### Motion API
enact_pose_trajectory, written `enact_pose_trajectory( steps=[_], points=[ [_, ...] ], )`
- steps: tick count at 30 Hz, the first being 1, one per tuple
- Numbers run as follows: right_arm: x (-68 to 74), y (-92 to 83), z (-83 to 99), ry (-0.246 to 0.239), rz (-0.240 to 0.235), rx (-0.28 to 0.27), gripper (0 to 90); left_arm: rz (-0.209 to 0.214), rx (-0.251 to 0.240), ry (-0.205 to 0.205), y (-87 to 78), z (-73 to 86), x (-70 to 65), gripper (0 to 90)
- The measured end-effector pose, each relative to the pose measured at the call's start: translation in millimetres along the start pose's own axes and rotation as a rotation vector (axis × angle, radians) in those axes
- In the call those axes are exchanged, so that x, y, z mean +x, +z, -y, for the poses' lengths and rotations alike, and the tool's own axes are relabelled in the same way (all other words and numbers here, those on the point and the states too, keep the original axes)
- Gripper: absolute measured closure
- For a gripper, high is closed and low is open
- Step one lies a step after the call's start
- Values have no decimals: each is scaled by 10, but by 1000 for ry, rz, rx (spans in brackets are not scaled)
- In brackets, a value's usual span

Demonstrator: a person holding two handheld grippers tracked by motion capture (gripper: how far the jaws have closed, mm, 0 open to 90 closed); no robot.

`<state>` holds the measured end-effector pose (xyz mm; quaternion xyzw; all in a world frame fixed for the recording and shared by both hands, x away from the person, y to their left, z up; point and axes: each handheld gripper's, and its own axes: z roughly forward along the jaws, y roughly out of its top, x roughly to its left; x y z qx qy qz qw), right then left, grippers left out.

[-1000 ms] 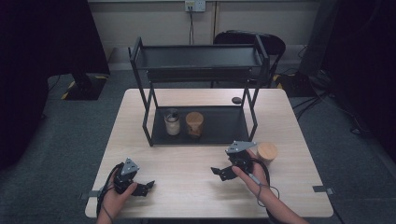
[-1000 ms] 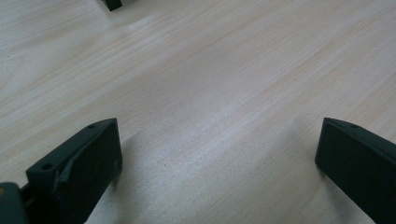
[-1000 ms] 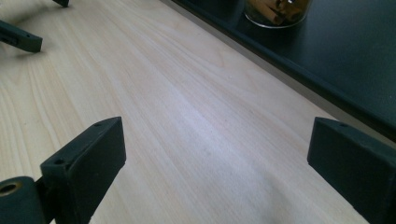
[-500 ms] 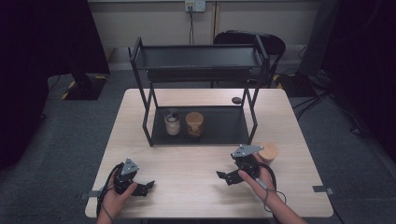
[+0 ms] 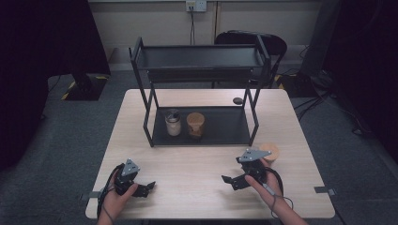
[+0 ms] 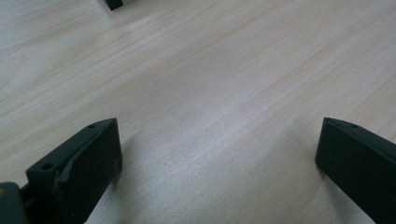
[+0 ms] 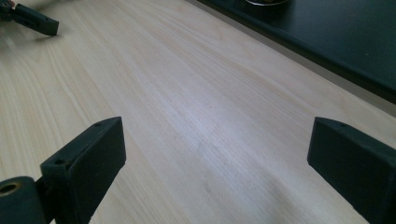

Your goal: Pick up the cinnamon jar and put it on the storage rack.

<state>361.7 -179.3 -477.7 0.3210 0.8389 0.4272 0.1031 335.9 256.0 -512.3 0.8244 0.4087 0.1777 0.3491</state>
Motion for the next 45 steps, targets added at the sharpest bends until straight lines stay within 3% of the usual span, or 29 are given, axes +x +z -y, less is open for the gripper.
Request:
enact_pose_trajectory(
  steps=[11,30,45],
  points=[
    [-63,-119,110,34,-2,-11,33,0,0,-1,0,0,-1,1],
    [-126,-292,285,41,-26,5,34,-2,0,-2,-1,1,-2,1],
    [-211,-464,478,45,-8,16,33,-2,0,-2,-1,1,-2,1]
  ],
)
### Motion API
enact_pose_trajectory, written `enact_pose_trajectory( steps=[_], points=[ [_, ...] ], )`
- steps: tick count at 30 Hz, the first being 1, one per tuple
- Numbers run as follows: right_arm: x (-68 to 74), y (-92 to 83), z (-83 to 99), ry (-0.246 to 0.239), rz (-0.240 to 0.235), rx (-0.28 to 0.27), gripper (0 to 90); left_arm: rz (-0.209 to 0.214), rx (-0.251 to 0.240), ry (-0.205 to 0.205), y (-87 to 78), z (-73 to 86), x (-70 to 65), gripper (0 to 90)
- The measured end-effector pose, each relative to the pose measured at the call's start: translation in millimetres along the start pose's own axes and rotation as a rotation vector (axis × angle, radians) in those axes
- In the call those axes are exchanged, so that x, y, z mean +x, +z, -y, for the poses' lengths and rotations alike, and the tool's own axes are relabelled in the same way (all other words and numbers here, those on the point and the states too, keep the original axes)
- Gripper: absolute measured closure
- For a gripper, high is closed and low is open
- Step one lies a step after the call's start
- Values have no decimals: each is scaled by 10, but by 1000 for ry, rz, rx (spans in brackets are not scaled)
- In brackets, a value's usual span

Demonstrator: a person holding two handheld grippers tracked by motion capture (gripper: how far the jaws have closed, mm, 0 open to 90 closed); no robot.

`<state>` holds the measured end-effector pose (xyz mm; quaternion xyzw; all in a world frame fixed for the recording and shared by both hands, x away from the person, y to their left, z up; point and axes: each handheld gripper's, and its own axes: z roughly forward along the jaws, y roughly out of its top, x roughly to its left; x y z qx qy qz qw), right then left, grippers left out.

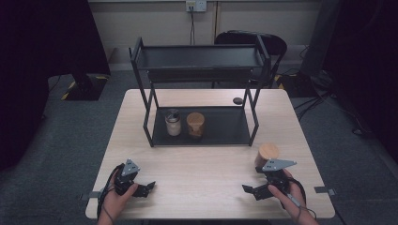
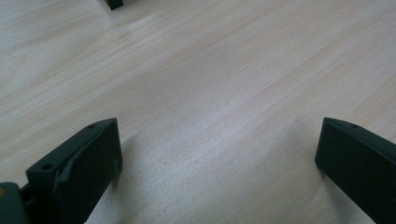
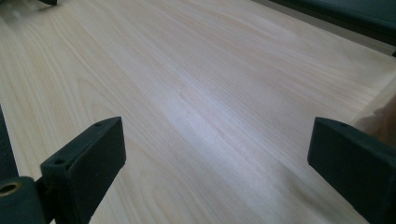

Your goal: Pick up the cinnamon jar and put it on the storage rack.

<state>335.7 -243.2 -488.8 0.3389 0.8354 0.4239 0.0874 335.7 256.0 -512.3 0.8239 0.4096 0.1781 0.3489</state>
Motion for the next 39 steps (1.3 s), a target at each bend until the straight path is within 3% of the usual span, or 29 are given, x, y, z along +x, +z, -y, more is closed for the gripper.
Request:
enact_pose_trajectory(
  steps=[18,39],
  points=[
    [-132,-158,159,-8,66,27,32,0,0,0,0,0,0,1],
    [-303,-333,250,24,130,11,32,0,0,0,0,0,-1,1]
  ],
)
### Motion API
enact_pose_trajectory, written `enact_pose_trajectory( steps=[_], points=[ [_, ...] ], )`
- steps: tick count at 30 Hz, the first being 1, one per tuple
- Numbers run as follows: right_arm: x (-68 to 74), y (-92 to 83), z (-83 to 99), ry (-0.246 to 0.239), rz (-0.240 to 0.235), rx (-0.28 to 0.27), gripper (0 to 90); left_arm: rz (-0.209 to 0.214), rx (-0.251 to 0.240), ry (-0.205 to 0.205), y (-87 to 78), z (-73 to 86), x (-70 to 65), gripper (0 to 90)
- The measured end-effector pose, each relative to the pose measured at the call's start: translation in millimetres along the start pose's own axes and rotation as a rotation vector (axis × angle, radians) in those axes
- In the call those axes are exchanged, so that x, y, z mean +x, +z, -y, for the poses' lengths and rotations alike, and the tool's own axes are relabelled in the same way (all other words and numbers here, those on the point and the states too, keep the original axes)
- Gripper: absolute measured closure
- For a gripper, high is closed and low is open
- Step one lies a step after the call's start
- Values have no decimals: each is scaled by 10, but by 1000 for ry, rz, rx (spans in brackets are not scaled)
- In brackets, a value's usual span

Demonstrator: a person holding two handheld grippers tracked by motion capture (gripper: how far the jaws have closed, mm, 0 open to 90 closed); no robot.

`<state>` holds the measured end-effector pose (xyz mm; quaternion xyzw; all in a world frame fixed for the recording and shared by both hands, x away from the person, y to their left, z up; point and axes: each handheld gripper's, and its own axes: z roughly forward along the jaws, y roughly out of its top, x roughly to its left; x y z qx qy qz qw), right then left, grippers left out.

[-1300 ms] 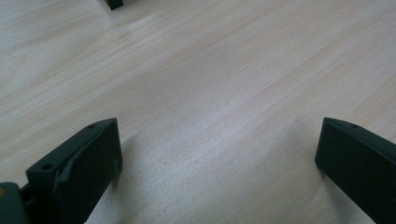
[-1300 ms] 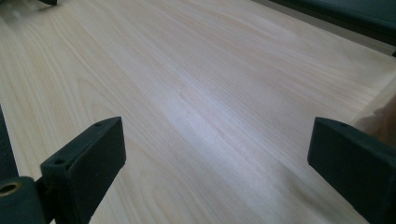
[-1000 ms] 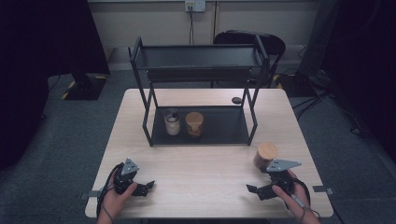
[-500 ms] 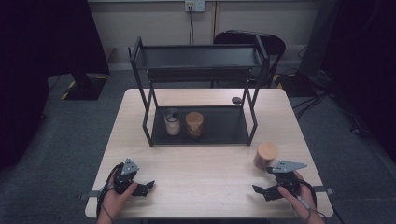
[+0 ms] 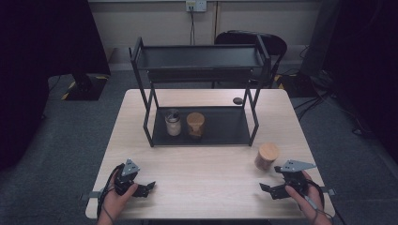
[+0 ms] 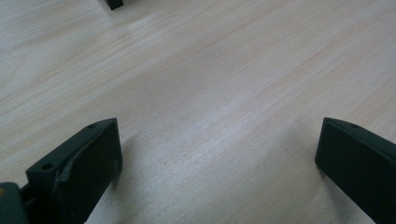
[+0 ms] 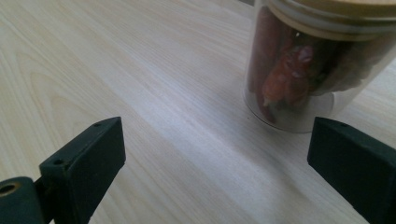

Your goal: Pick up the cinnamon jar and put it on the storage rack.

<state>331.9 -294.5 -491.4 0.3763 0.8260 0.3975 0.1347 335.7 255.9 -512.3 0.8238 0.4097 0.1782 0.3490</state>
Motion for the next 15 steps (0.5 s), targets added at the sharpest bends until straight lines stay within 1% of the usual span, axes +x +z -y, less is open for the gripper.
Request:
enact_pose_trajectory(
  steps=[3,7,9,15],
  points=[
    [-29,-18,14,-3,26,5,32,0,0,0,0,0,0,1],
    [-80,-46,32,18,43,-4,31,0,0,0,0,0,0,1],
    [-106,-56,35,25,42,-13,28,0,0,0,-1,1,-1,1],
    [-172,-84,47,52,78,-34,22,0,0,0,-2,2,-2,1]
  ],
)
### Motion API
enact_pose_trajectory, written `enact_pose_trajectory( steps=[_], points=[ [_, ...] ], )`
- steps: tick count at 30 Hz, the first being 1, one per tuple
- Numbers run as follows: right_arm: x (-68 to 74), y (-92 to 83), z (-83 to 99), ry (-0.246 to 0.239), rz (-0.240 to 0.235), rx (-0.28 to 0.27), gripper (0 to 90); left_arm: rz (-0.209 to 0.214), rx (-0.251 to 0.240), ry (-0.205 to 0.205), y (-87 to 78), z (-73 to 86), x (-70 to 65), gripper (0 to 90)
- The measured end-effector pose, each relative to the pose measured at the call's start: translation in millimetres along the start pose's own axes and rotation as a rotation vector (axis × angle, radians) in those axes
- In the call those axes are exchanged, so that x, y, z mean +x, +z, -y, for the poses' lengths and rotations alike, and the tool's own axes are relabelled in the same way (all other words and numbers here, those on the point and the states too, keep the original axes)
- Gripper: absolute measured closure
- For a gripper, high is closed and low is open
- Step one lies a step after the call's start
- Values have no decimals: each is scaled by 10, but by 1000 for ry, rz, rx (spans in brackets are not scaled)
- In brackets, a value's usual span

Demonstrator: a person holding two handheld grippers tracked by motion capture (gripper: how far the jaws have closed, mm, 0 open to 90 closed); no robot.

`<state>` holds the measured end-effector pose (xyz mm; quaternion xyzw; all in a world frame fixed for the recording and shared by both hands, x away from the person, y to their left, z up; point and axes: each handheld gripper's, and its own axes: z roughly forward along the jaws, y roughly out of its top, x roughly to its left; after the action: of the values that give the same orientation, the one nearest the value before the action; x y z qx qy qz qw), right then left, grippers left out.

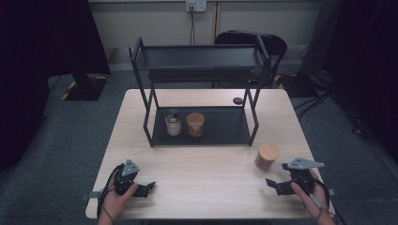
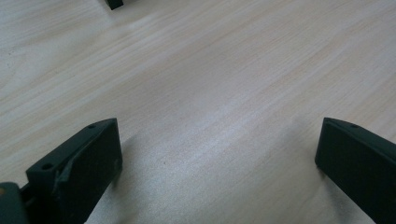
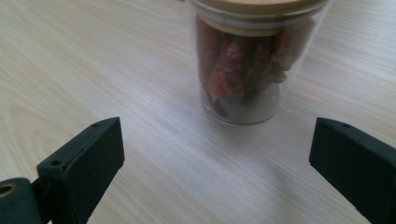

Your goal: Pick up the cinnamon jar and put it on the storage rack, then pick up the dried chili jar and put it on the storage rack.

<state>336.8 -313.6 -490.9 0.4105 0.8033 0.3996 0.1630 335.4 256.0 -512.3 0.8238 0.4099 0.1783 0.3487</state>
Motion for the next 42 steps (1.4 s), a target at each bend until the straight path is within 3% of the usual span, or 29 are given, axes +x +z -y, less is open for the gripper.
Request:
enact_pose_trajectory(
  steps=[10,42],
  points=[
    [-109,-6,-29,26,44,-14,19,0,0,0,-1,1,-1,1],
    [-142,197,-219,12,48,-36,20,1,1,1,-4,3,-1,1]
  ],
)
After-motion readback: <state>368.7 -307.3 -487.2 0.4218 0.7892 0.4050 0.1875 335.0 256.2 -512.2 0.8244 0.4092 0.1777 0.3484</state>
